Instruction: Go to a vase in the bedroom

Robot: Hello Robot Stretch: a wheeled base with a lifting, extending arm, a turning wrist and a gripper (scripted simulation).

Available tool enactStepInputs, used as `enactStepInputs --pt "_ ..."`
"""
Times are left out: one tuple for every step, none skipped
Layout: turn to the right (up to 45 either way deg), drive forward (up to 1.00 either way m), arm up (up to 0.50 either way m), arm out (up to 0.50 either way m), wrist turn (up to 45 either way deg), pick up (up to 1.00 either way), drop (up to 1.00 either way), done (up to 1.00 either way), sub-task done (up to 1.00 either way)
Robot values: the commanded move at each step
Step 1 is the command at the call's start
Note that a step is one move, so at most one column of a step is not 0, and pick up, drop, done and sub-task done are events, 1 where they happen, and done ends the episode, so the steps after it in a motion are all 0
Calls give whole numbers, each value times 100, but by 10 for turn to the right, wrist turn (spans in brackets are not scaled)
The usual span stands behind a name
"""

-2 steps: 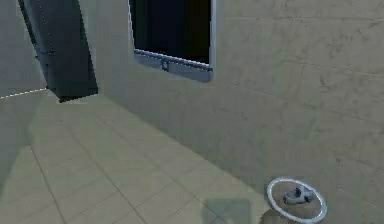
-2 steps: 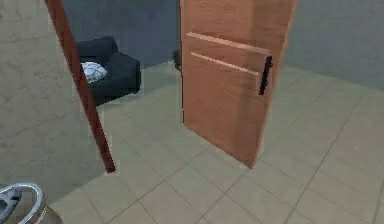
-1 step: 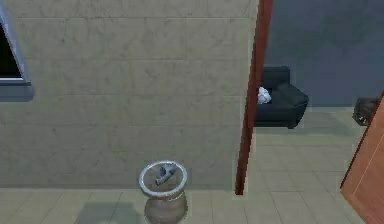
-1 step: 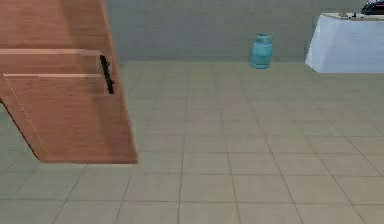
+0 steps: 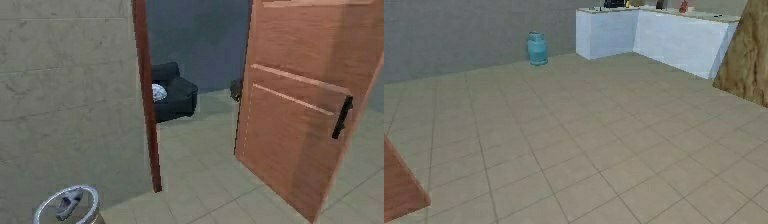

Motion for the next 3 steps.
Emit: enactStepInputs --pt "0 100 0 0 0 0 0 0 0" --pt "30 0 0 0 0 0 0 0 0" --pt "0 20 0 0 0 0 0 0 0"
